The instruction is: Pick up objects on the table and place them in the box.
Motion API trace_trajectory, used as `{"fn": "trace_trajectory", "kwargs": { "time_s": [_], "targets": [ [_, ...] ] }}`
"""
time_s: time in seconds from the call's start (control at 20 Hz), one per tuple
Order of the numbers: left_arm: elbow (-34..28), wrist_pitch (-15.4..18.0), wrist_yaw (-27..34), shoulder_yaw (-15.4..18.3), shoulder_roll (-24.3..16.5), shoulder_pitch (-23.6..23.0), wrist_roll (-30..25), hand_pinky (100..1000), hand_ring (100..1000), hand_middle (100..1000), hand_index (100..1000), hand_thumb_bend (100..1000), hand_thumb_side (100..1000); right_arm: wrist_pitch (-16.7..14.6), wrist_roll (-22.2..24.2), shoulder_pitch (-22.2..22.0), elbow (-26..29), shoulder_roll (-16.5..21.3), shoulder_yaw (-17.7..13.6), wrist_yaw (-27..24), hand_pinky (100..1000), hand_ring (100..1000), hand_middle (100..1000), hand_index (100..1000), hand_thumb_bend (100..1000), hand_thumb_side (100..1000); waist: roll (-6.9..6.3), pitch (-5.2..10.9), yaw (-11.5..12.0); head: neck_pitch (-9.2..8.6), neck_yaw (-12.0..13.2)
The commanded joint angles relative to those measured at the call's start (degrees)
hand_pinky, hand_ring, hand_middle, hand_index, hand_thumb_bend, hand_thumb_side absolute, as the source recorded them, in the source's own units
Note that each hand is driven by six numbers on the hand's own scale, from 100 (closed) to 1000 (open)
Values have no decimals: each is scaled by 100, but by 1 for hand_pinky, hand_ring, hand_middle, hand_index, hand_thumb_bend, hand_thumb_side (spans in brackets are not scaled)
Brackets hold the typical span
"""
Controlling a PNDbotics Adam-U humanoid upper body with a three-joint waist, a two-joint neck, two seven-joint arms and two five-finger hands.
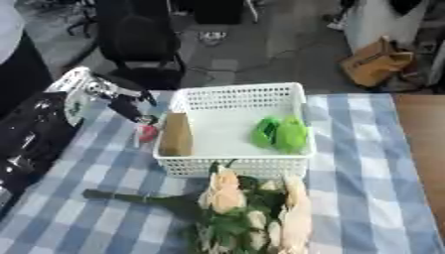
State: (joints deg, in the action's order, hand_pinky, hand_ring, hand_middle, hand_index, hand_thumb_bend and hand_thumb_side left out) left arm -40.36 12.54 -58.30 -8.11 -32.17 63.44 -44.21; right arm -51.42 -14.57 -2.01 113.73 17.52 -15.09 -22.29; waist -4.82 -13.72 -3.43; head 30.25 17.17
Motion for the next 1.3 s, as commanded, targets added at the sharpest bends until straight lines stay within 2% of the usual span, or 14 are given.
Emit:
{"fn": "trace_trajectory", "kwargs": {
  "time_s": [0.05, 0.1, 0.15, 0.25, 0.5, 0.55, 0.8, 0.85, 1.3],
  "targets": [
    [133, -19, -133, 120, -30, 160, -24, 963, 1000, 1000, 1000, 406, 805, -55, 0, 45, 87, 180, 6, -83, 677, 753, 613, 649, 100, 975, -77, 179, -16, -49, 33],
    [185, -31, -175, 147, -6, 166, -2, 964, 1000, 1000, 1000, 385, 775, -55, 5, 46, 87, 182, 5, -93, 677, 753, 613, 649, 100, 973, -77, 179, -19, -47, 36],
    [241, -46, -223, 175, 21, 167, 35, 973, 1000, 1000, 1000, 407, 800, -55, 12, 46, 87, 184, 7, -101, 677, 753, 612, 648, 100, 975, -78, 179, -23, -50, 45],
    [358, -69, -378, 206, 55, 161, 120, 985, 1000, 1000, 1000, 433, 792, -55, 27, 49, 87, 190, 11, -117, 678, 752, 612, 648, 100, 975, -79, 180, -34, -54, 61],
    [576, -89, -783, 335, 85, 135, 328, 986, 1000, 1000, 1000, 432, 785, -55, 51, 57, 87, 196, 1, -168, 678, 752, 612, 648, 100, 975, -74, 175, -50, -68, 89],
    [613, -75, -787, 370, 69, 139, 328, 987, 1000, 1000, 1000, 421, 741, -55, 64, 56, 87, 193, 6, -169, 677, 753, 612, 648, 100, 975, -73, 170, -42, -69, 95],
    [635, -132, -262, 601, -86, 261, 207, 968, 1000, 1000, 1000, 357, 778, -55, 109, 48, 87, 180, 26, -154, 677, 753, 611, 643, 100, 974, -77, 165, -18, -32, 134],
    [607, -174, -138, 621, -118, 280, 207, 963, 1000, 1000, 1000, 324, 788, -55, 111, 46, 87, 180, 28, -152, 677, 754, 611, 643, 100, 973, -77, 166, -15, -33, 133],
    [437, -424, 518, 715, -324, 377, 251, 948, 1000, 1000, 1000, 250, 802, -55, 120, 23, 87, 171, 42, -116, 676, 754, 612, 644, 100, 974, -75, 179, 29, -40, 174]
  ]
}}
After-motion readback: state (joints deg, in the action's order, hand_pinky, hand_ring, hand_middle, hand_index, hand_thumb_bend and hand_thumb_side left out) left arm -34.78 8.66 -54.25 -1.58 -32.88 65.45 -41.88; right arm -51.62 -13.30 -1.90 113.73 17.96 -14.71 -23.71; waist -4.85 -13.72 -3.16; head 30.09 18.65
